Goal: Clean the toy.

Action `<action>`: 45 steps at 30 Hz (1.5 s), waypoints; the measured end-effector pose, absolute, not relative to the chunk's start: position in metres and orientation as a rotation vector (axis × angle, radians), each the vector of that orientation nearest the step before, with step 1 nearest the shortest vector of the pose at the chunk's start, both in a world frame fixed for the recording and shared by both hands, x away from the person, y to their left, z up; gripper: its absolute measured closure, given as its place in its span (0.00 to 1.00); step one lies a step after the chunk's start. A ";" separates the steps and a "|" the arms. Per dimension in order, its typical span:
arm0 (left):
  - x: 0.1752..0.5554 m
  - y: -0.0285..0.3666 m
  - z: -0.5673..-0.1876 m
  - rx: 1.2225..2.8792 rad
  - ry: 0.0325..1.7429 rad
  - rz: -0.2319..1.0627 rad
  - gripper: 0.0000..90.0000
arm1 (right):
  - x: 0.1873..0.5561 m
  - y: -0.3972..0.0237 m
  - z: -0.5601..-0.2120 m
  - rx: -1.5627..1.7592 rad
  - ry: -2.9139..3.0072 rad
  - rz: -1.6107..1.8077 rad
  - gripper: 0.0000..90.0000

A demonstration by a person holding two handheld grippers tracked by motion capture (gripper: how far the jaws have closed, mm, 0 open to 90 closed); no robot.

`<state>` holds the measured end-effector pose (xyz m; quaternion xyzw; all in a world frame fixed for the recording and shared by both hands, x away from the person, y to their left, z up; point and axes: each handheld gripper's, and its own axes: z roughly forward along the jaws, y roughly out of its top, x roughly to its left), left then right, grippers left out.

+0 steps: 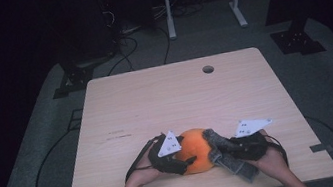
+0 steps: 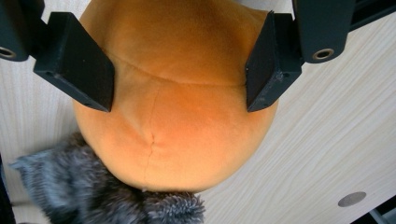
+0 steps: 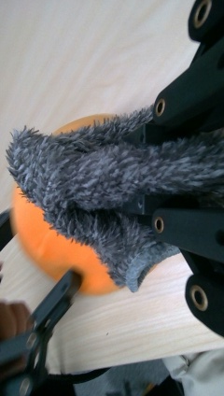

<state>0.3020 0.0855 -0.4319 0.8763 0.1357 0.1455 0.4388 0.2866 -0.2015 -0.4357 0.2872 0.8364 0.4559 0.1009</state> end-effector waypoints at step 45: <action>0.305 0.086 -0.432 2.184 0.380 0.297 0.23 | 0.302 -0.221 -0.451 1.025 2.518 1.242 0.83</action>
